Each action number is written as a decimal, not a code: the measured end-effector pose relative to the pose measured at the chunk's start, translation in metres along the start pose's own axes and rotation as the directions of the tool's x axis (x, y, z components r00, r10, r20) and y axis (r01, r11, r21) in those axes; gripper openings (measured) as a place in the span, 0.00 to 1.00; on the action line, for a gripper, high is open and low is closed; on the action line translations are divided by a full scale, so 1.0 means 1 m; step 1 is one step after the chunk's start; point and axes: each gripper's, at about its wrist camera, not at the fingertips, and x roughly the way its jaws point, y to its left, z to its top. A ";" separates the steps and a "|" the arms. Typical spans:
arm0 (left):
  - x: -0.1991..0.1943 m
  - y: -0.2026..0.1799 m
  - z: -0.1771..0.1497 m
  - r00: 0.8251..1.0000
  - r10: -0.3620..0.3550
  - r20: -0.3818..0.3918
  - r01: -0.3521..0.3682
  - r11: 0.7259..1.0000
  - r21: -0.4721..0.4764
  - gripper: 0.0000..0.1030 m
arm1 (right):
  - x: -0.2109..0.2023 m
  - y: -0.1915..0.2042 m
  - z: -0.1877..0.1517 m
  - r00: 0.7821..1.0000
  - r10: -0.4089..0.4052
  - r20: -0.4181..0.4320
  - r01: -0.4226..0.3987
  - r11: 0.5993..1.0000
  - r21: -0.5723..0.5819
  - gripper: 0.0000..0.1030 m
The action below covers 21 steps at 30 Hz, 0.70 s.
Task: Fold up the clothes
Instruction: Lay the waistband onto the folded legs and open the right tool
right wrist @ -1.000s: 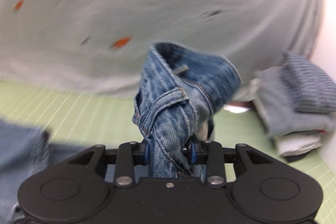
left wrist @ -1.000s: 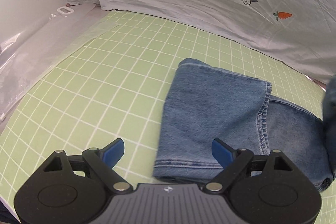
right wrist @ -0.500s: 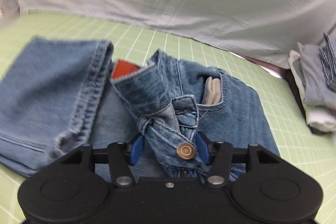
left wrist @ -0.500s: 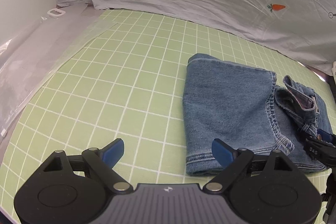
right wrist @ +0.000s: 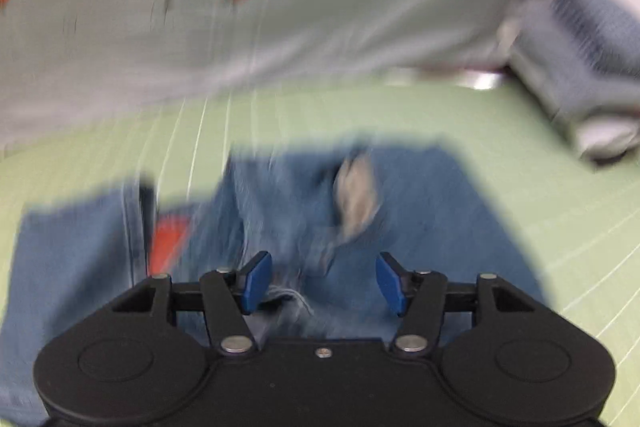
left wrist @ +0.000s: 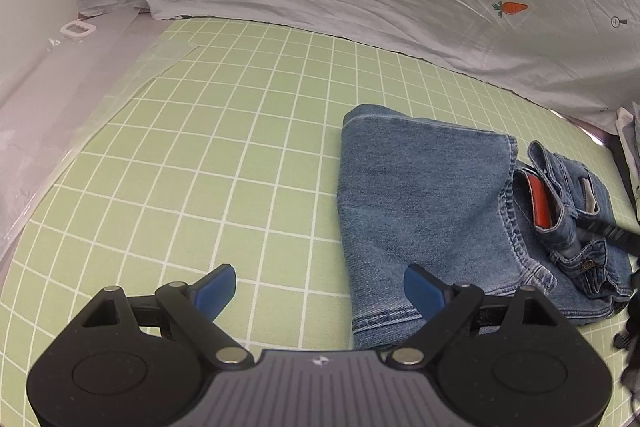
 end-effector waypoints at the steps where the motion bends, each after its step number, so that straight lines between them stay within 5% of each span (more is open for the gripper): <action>1: 0.000 0.001 -0.001 1.000 0.002 -0.001 -0.002 1.000 -0.009 0.89 | 0.004 0.005 -0.011 1.000 0.015 -0.022 -0.015 1.000 -0.021 0.54; 7: 0.003 0.005 -0.005 1.000 0.012 -0.009 -0.013 0.997 -0.078 0.91 | -0.016 0.016 -0.035 0.999 0.038 -0.033 -0.043 0.983 -0.181 0.60; 9: 0.005 0.002 -0.005 1.000 0.011 -0.011 -0.012 0.996 -0.087 0.91 | -0.027 0.004 -0.030 0.997 0.077 -0.031 -0.080 0.987 -0.140 0.60; 13: 0.016 -0.005 -0.005 0.999 0.014 -0.031 -0.017 0.996 -0.088 0.92 | -0.049 -0.014 -0.029 0.996 0.085 0.013 -0.084 0.992 -0.092 0.96; 21: 0.052 -0.020 -0.009 0.994 0.006 -0.112 -0.011 0.999 -0.039 0.92 | -0.059 -0.036 -0.039 1.000 -0.026 -0.002 0.025 0.997 -0.073 1.00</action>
